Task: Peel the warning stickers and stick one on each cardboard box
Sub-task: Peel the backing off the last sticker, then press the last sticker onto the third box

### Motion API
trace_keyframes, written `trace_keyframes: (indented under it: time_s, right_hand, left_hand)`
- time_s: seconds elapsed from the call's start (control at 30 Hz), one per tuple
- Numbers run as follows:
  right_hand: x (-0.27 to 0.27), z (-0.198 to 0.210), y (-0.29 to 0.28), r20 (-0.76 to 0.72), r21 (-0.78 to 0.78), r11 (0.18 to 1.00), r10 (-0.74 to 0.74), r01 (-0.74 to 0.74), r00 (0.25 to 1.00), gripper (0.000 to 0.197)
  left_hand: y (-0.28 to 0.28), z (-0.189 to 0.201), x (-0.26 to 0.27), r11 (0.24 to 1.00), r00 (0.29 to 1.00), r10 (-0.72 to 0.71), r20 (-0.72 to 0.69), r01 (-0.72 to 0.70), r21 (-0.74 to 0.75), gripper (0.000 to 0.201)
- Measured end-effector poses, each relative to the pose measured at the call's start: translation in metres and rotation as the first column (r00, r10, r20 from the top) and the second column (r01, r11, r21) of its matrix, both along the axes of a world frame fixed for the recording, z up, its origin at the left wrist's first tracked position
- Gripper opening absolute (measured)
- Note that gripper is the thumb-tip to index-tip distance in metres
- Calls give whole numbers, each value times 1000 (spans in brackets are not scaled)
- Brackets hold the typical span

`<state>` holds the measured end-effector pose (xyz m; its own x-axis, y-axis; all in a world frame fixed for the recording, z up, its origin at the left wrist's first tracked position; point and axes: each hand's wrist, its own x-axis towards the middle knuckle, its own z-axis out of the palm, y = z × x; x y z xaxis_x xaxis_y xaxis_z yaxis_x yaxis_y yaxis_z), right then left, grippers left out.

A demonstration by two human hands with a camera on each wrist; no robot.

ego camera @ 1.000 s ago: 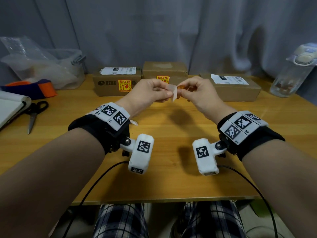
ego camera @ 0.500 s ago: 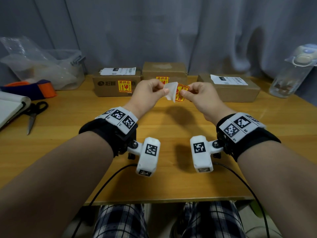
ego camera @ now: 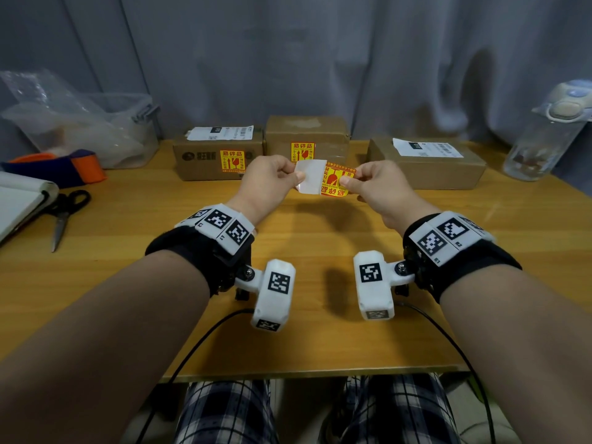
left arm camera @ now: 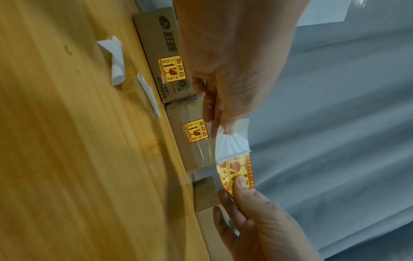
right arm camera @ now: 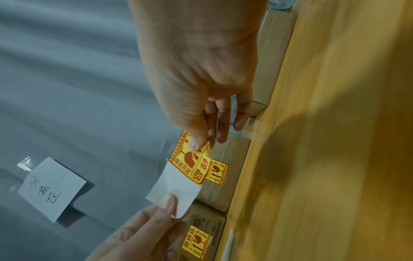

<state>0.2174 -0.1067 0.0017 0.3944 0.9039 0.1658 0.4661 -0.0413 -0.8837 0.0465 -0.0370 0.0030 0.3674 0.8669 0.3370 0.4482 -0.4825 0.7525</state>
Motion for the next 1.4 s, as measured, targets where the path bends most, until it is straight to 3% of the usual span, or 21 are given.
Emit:
trace_keyframes:
  time_s: [0.2, 0.37, 0.47, 0.6, 0.73, 0.8, 0.9, 0.97, 1.07, 1.2, 1.27, 1.4]
  right_hand:
    - [-4, 0, 4, 17, -35, 999, -40, 41, 999, 22]
    - [31, 3, -5, -52, -91, 976, -205, 200, 977, 12]
    - [28, 8, -6, -60, -131, 988, -90, 81, 994, 8]
    - [-2, 16, 3, -14, -125, 988, 91, -92, 996, 5]
    - [-10, 18, 3, 14, -126, 981, 153, -150, 988, 15]
    - [-13, 19, 3, 43, -128, 975, 190, -183, 981, 22]
    - [-15, 19, 6, 92, -140, 967, 225, -211, 970, 31]
    - [-16, 19, 7, 143, -161, 962, 244, -220, 959, 31]
    - [-19, 22, 8, 252, -191, 954, 275, -231, 928, 34]
    - [-18, 26, 10, 322, -189, 949, 304, -254, 897, 29]
    - [-11, 26, 11, 295, -140, 959, 279, -247, 914, 30]
    - [1, 18, 14, 185, 33, 988, 145, -154, 972, 35]
  left_hand:
    - [2, -2, -2, 1000, 999, 30, -42, -30, -4, 14]
    - [29, 0, -49, 974, 974, 222, -52, -224, -32, 18]
    - [28, 6, -50, 991, 964, 117, -241, -130, -41, 25]
    - [14, 13, -19, 999, 874, -47, -484, 28, -46, 22]
    - [17, 8, -14, 994, 743, -91, -663, 25, -108, 23]
    - [19, 8, -13, 997, 724, -64, -687, 10, -83, 27]
    - [16, 17, -7, 998, 892, -23, -451, 44, 35, 35]
    - [10, 25, 0, 987, 950, -103, -296, 135, 92, 39]
    - [4, 32, 10, 968, 920, -217, -327, 246, 50, 40]
    - [5, 34, 14, 972, 902, -228, -366, 236, -23, 21]
    - [5, 32, 15, 965, 930, -262, -257, 244, -100, 11]
    - [2, 30, 23, 934, 959, -257, 119, 278, -226, 19]
